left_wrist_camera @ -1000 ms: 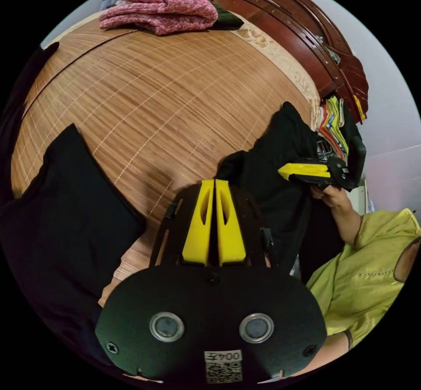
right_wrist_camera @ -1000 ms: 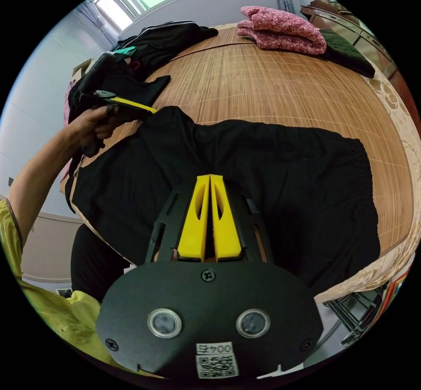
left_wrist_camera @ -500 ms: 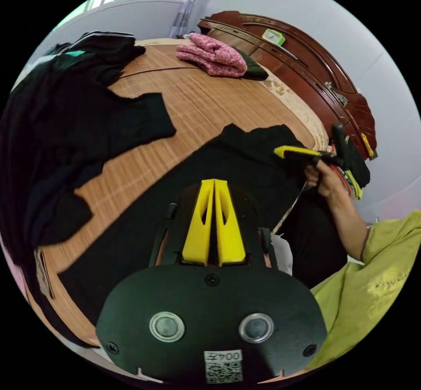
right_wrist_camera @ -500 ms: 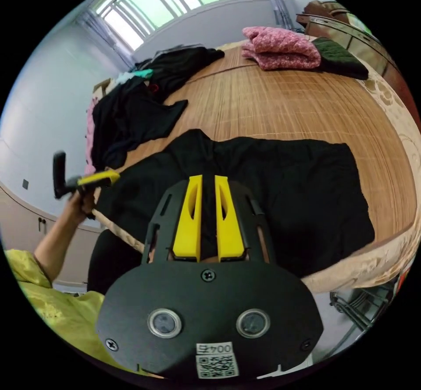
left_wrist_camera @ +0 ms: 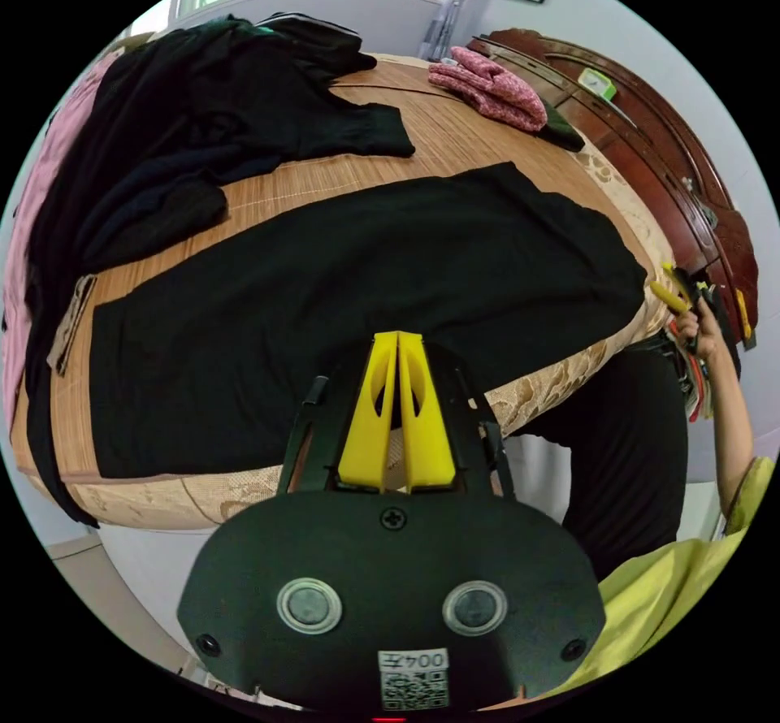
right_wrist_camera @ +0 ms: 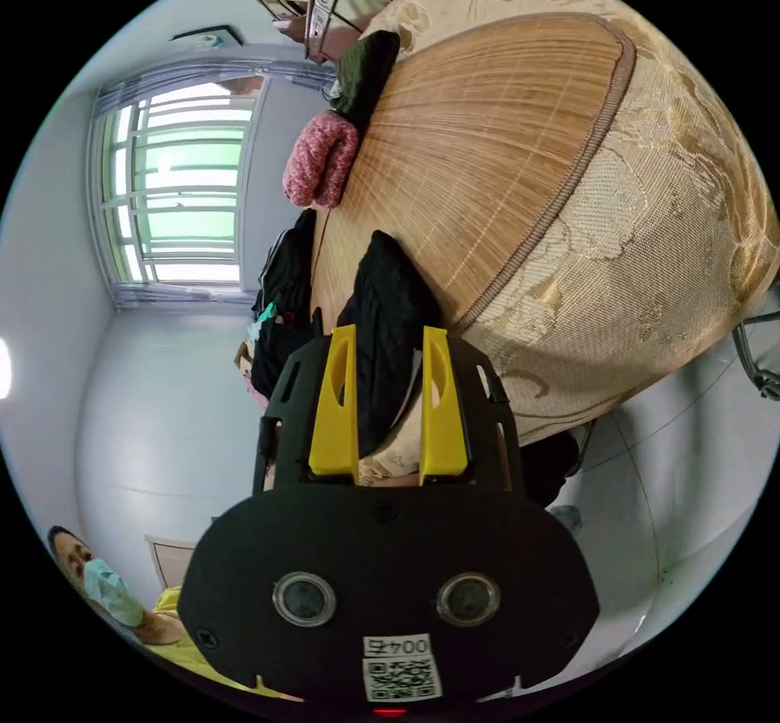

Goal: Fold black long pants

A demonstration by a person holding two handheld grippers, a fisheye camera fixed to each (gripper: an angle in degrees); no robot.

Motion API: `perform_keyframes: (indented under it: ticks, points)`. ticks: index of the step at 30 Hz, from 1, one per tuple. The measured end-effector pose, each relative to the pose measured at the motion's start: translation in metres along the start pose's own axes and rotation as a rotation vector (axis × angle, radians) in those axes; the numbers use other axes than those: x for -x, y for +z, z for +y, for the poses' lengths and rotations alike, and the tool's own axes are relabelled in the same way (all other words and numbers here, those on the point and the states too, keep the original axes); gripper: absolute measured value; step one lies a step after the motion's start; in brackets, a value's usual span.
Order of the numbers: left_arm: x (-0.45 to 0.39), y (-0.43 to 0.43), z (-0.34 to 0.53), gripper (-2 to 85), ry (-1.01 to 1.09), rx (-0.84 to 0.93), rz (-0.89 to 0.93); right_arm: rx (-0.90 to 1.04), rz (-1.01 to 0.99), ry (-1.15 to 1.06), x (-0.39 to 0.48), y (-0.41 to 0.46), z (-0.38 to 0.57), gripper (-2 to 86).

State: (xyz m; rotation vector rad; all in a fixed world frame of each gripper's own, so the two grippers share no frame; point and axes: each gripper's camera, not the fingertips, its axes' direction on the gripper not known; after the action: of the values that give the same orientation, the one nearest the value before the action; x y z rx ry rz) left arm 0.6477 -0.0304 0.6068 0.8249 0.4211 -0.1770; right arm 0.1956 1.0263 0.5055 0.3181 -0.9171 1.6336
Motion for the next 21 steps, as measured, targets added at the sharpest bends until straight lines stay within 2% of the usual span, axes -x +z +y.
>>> perform_keyframes:
  ticks: [3, 6, 12, 15, 17, 19, 21]
  points:
    - [-0.011, -0.003, 0.016, 0.2, 0.03, 0.008, -0.057, -0.031, 0.024, 0.01, -0.001, -0.007, -0.005, 12.5]
    - [-0.02, -0.006, 0.032, 0.1, 0.038, 0.007, -0.108, 0.025, 0.017, 0.004, 0.001, 0.0, -0.012, 12.5]
    - [-0.021, -0.012, 0.06, 0.0, 0.028, 0.008, -0.086, 0.04, -0.005, 0.01, 0.01, 0.015, -0.015, 11.6]
    - [-0.023, -0.015, 0.071, 0.0, 0.048, 0.012, -0.088, 0.048, -0.017, -0.028, 0.026, 0.026, -0.013, 7.5]
    - [-0.026, -0.017, 0.076, 0.1, 0.062, 0.018, -0.095, -0.093, 0.168, -0.165, 0.073, 0.018, 0.004, 6.2]
    - [-0.028, -0.02, 0.082, 0.1, 0.064, 0.025, -0.093, -0.153, 0.376, -0.215, 0.097, 0.023, 0.012, 6.2]
    - [-0.03, -0.021, 0.087, 0.1, 0.07, 0.024, -0.096, -0.116, 0.417, -0.168, 0.096, 0.036, 0.009, 6.3]
